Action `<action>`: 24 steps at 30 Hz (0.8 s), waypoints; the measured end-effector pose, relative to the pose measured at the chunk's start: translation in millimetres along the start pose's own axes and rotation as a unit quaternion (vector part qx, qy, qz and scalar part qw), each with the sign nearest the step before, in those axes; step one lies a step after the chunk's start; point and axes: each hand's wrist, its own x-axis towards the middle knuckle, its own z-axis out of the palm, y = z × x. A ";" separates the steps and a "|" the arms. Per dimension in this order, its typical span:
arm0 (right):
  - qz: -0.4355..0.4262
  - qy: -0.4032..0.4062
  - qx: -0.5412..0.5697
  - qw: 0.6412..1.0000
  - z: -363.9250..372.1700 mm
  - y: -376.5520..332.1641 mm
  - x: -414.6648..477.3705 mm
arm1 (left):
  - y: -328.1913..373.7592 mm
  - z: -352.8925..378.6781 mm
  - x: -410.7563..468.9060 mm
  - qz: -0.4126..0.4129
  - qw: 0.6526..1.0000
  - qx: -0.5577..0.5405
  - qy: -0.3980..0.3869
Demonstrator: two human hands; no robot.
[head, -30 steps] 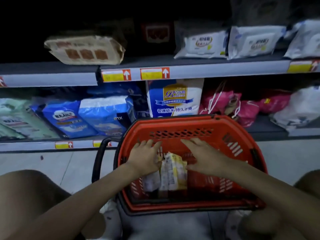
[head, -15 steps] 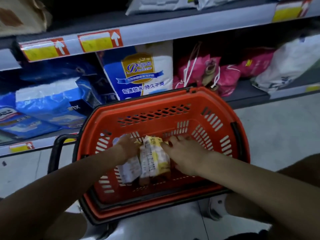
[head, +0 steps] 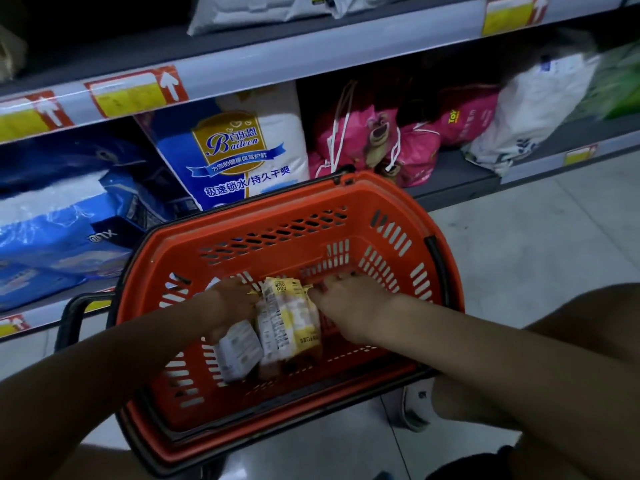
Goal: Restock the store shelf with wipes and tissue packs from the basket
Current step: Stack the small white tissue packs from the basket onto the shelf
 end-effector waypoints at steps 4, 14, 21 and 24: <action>0.003 0.010 0.012 1.000 -13.0 0.7 -9.4 | 0.1 -19.2 -29.4 -0.063 0.992 -0.099 -0.043; 0.034 0.097 0.021 0.994 -53.8 -2.3 -25.6 | -40.9 -38.4 -141.4 -0.071 0.838 -0.541 0.020; 0.113 0.203 0.070 0.970 -90.1 15.0 -36.8 | -15.6 -31.6 -203.5 -0.026 0.471 -0.872 0.126; 0.113 0.238 0.152 0.953 -86.1 18.2 -39.0 | -7.1 -54.1 -194.8 -0.029 0.308 -0.941 0.134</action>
